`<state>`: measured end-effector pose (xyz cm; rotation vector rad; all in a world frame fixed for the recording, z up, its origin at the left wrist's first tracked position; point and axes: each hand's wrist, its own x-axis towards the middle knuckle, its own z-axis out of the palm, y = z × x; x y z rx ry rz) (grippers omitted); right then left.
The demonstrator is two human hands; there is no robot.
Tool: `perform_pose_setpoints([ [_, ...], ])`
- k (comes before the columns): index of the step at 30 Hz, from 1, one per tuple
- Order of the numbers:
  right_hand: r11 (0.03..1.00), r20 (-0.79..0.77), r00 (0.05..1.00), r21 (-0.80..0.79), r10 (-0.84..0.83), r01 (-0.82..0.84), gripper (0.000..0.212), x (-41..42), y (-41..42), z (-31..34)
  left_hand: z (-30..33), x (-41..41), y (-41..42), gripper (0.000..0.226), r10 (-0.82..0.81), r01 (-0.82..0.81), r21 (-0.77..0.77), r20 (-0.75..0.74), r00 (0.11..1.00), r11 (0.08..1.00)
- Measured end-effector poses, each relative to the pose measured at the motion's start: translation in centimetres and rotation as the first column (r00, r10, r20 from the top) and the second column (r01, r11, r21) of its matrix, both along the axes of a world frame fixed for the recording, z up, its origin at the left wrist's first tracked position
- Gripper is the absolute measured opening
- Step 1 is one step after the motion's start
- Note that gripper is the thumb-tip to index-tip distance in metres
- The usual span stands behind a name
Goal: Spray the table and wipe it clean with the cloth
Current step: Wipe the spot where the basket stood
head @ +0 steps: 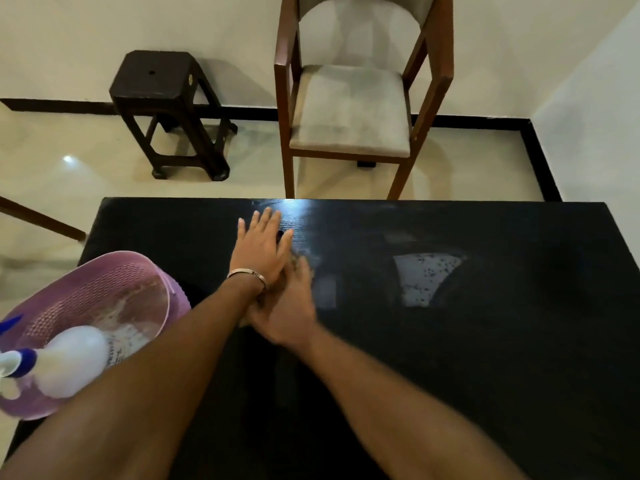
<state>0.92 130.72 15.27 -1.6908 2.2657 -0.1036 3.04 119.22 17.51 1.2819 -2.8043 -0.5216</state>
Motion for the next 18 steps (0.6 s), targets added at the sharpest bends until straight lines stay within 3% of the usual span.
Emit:
perform_pose_setpoints([
  [3,0.948,0.057,0.946,-0.015,0.319,-0.319,0.062,4.4,1.9,0.2,0.4,0.9,0.3,0.059,-0.019,0.020,-0.030,0.026,0.999,0.999],
  [5,0.952,0.074,0.956,-0.136,0.284,-0.272,0.061,1.1,4.0,0.0,0.4,1.3,0.7,0.060,-0.015,0.015,-0.020,0.021,1.000,1.000],
  [7,0.984,0.043,0.996,-0.163,0.082,-0.074,0.067,-5.5,6.7,-0.3,0.4,1.4,1.4,0.060,-0.013,0.013,-0.017,0.012,1.000,1.000],
  [9,0.980,-0.031,0.982,-0.080,-0.185,0.182,0.071,-14.2,10.6,-0.4,0.3,1.4,2.4,0.061,-0.032,0.032,-0.014,-0.003,0.999,0.999],
  [11,0.893,-0.113,0.887,-0.006,-0.448,0.450,0.072,-22.8,15.4,0.0,0.2,1.3,3.4,0.061,-0.050,0.050,-0.016,-0.001,0.999,0.999],
  [13,0.731,-0.108,0.732,0.053,-0.673,0.680,0.073,-28.1,19.6,0.3,0.3,1.2,4.1,0.062,-0.053,0.053,-0.019,0.014,0.998,0.998],
  [16,0.523,-0.115,0.529,0.083,-0.841,0.848,0.075,-27.5,19.1,-0.1,0.7,1.6,4.8,0.062,-0.063,0.064,-0.021,0.017,0.998,0.998],
  [18,0.576,-0.111,0.576,0.038,-0.810,0.816,0.074,-22.8,14.6,-0.3,1.0,1.9,5.0,0.062,-0.072,0.072,-0.027,0.014,0.997,0.997],
])
